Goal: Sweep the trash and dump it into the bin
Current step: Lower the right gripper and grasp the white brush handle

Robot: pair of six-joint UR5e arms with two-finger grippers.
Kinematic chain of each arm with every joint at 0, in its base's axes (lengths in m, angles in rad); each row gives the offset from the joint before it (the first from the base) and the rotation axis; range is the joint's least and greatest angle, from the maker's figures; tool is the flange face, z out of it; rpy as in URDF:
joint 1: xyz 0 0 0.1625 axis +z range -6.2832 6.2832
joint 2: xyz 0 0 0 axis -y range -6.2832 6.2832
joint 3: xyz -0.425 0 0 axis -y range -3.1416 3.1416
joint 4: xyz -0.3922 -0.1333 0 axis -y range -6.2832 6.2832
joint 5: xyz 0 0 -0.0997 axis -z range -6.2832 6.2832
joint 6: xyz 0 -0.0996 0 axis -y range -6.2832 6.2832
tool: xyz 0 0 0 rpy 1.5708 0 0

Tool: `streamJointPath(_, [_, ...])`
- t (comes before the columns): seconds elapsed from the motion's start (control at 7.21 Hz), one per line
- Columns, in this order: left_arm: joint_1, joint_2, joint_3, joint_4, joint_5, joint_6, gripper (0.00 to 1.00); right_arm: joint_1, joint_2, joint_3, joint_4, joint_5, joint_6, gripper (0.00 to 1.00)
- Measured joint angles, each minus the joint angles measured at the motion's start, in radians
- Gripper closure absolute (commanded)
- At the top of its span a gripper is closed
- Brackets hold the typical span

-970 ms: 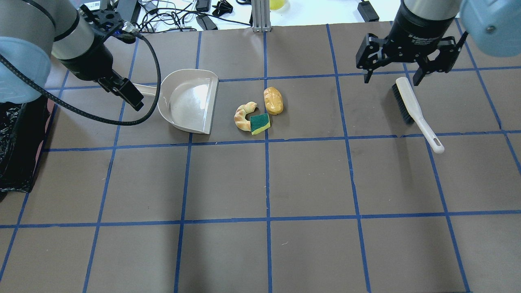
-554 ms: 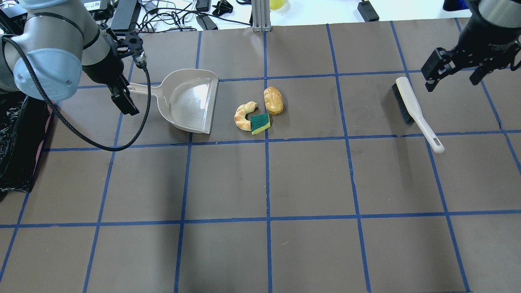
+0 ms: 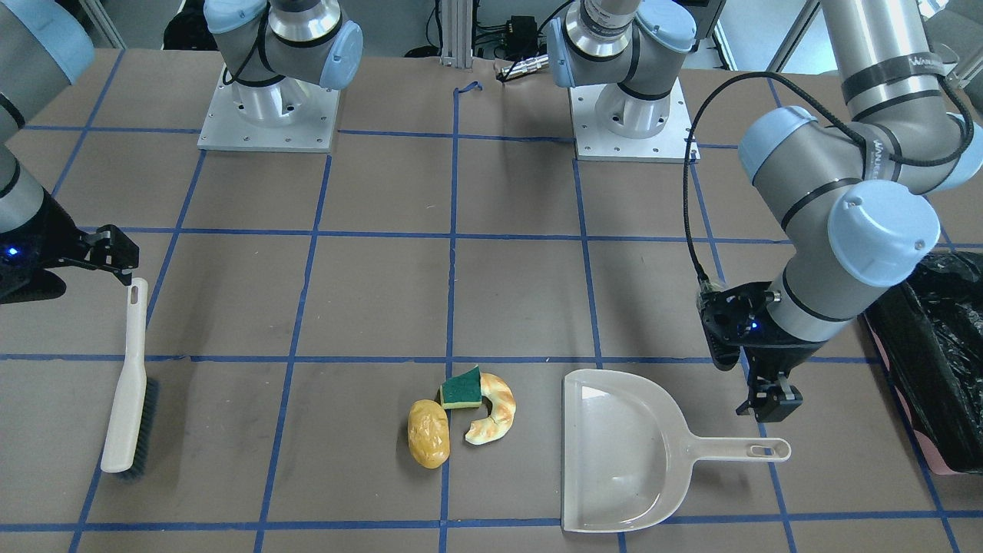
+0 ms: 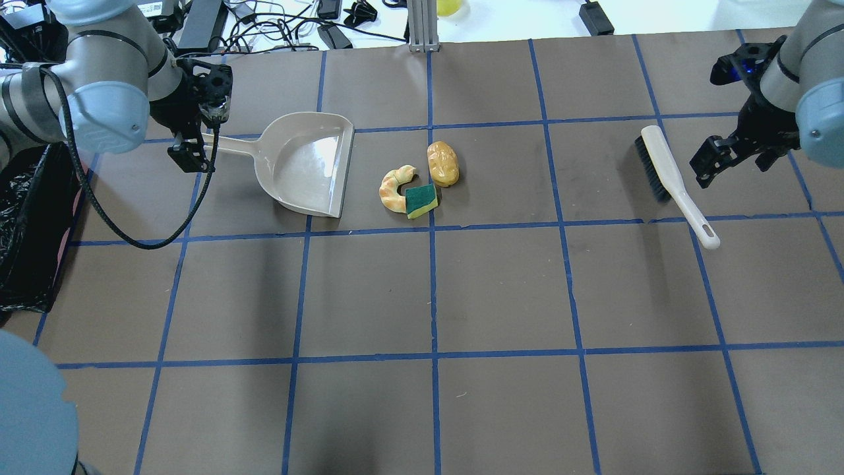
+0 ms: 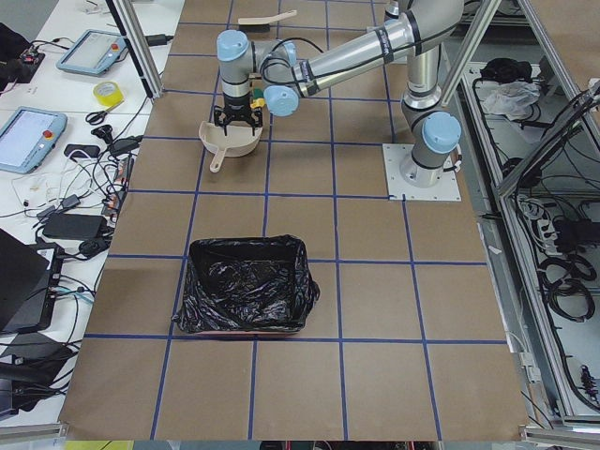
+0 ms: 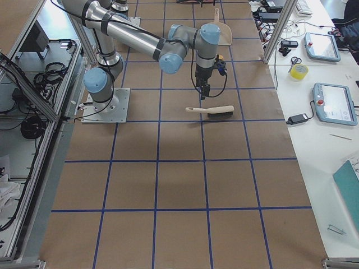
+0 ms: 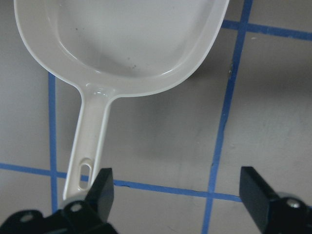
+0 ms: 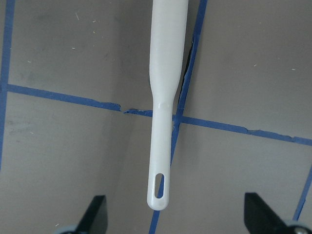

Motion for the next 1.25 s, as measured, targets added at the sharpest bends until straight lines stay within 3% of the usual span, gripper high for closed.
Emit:
streamJointPath(0.42, [0.004, -0.107, 0.1, 0.013, 0.017, 0.127, 0.08, -0.001, 0.086, 0.027, -0.036, -0.034, -0.014, 0.0])
streamJointPath(0.97, [0.022, -0.157, 0.141, 0.012, 0.086, 0.026, 0.08, -0.002, 0.16, 0.03, -0.042, -0.041, -0.006, 0.02])
streamJointPath(1.25, [0.023, -0.18, 0.163, 0.012, 0.087, -0.032, 0.08, -0.002, 0.183, 0.03, -0.04, -0.041, -0.004, 0.16])
